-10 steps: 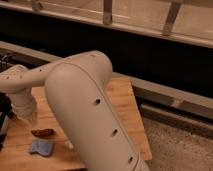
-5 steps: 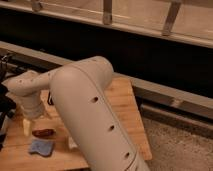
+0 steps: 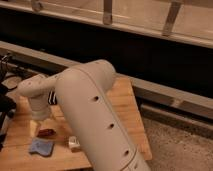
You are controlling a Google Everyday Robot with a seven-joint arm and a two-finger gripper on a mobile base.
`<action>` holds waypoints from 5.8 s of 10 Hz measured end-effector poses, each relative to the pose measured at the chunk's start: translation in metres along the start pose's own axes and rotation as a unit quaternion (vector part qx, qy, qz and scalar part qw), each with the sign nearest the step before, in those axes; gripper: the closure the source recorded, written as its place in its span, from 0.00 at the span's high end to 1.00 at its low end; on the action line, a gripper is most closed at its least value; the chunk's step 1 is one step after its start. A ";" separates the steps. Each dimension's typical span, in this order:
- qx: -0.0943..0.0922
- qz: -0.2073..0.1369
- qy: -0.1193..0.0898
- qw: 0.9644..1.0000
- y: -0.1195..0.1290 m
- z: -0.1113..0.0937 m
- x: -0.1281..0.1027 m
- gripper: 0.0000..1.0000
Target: Place the pepper on the white sponge
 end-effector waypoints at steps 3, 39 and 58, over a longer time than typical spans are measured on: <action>-0.010 0.013 0.039 0.999 -0.014 0.021 0.002 0.80; 0.036 -0.098 -0.042 0.994 0.043 -0.042 0.074 0.06; 0.039 -0.088 -0.015 0.995 0.044 0.011 0.081 0.02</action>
